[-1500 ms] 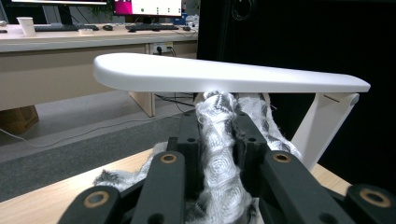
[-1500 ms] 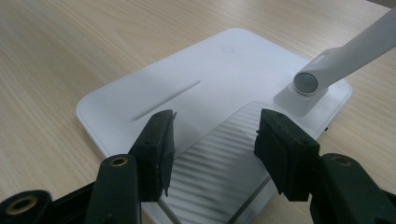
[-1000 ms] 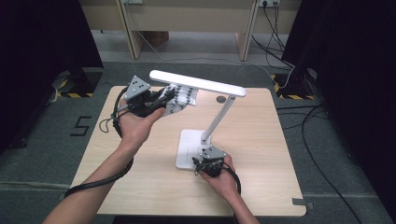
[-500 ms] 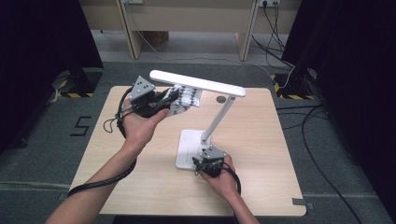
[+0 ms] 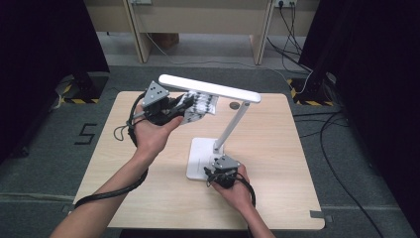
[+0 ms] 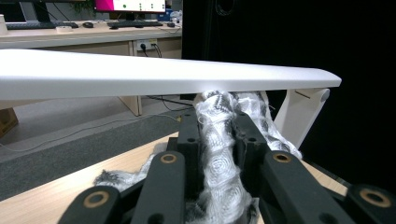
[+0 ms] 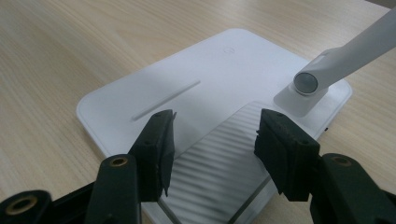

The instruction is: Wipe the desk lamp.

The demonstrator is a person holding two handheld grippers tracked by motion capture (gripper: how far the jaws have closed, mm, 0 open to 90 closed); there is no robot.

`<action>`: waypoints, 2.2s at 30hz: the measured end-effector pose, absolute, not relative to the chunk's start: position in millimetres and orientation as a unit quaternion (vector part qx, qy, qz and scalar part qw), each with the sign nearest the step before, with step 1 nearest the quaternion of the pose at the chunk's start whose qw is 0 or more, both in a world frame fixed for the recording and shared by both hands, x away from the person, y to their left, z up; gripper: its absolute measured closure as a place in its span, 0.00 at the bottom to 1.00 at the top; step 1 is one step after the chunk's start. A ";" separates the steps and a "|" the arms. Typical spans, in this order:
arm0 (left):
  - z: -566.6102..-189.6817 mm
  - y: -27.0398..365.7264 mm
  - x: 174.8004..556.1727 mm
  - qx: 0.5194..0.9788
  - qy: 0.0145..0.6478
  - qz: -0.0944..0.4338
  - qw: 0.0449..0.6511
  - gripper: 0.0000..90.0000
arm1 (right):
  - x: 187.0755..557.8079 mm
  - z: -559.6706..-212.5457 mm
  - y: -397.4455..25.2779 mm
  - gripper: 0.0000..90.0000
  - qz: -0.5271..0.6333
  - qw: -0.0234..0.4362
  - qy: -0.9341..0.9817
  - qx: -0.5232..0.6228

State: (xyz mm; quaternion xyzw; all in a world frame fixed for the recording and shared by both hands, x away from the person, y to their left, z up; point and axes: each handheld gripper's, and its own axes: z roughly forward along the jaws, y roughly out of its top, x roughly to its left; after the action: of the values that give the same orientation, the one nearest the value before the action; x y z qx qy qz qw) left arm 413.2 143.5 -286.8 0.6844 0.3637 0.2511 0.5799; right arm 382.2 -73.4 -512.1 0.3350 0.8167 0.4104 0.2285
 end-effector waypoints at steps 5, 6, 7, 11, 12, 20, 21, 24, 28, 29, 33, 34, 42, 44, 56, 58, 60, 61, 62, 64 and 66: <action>-287.2 139.8 413.6 0.687 0.361 0.250 0.579 0.84 | 382.1 -512.0 -73.5 0.52 0.410 0.228 0.817 0.335; -287.4 139.0 413.5 0.687 0.361 0.249 0.580 0.84 | 382.1 -512.1 -73.5 0.52 0.410 0.228 0.817 0.335; -287.5 138.2 413.5 0.687 0.361 0.248 0.580 0.84 | 382.2 -512.0 -73.6 0.52 0.410 0.229 0.817 0.334; -287.9 135.3 413.5 0.688 0.359 0.247 0.580 0.84 | 382.1 -512.1 -73.6 0.52 0.411 0.228 0.817 0.335; -288.1 134.5 413.5 0.689 0.358 0.246 0.580 0.84 | 382.1 -512.1 -73.6 0.52 0.411 0.228 0.817 0.335; -288.4 128.5 414.2 0.692 0.355 0.244 0.579 0.84 | 381.7 -512.2 -73.2 0.52 0.411 0.229 0.817 0.334; -288.5 127.6 414.2 0.692 0.355 0.244 0.580 0.84 | 381.7 -512.2 -73.2 0.52 0.411 0.229 0.817 0.334; -289.0 125.2 414.4 0.693 0.353 0.242 0.580 0.84 | 381.7 -512.1 -73.2 0.52 0.411 0.229 0.817 0.334; -289.5 121.4 414.6 0.695 0.351 0.241 0.580 0.84 | 381.8 -512.1 -73.2 0.52 0.411 0.228 0.817 0.334; -289.6 120.6 414.7 0.695 0.350 0.240 0.580 0.84 | 381.8 -512.1 -73.2 0.52 0.411 0.228 0.817 0.334; -290.0 117.6 414.6 0.696 0.350 0.239 0.580 0.84 | 382.1 -512.0 -73.5 0.52 0.411 0.229 0.818 0.332; -290.1 116.9 414.7 0.696 0.349 0.238 0.580 0.84 | 382.0 -512.1 -73.4 0.52 0.411 0.229 0.818 0.332; -291.2 109.9 415.2 0.699 0.346 0.234 0.581 0.84 | 382.0 -512.1 -73.5 0.52 0.411 0.229 0.818 0.332; -291.5 108.2 415.1 0.699 0.346 0.233 0.581 0.84 | 382.1 -512.1 -73.5 0.52 0.411 0.229 0.818 0.331; -293.8 97.7 414.5 0.702 0.337 0.230 0.583 0.84 | 382.1 -512.2 -73.6 0.52 0.411 0.229 0.818 0.331; -294.6 96.1 414.6 0.702 0.335 0.229 0.585 0.84 | 382.1 -512.2 -73.5 0.52 0.411 0.229 0.818 0.331; -295.4 94.6 414.6 0.703 0.333 0.229 0.585 0.84 | 382.1 -512.2 -73.6 0.52 0.411 0.229 0.818 0.331; -295.8 93.7 414.7 0.703 0.331 0.229 0.586 0.84 | 382.1 -512.2 -73.6 0.52 0.411 0.229 0.818 0.331; -296.0 92.9 414.5 0.704 0.331 0.228 0.586 0.84 | 382.1 -512.2 -73.6 0.52 0.411 0.229 0.818 0.331; -296.7 91.6 414.3 0.705 0.328 0.230 0.586 0.84 | 382.1 -512.2 -73.6 0.52 0.411 0.229 0.818 0.331; -297.6 90.3 413.8 0.703 0.327 0.230 0.588 0.84 | 382.1 -512.5 -73.6 0.52 0.413 0.229 0.817 0.331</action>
State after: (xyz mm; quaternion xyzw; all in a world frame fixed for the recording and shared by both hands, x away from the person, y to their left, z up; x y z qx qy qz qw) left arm 413.8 90.3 -297.6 0.7031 0.3272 0.2304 0.5878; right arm 382.1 -73.6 -512.5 0.3307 0.8173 0.4125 0.2291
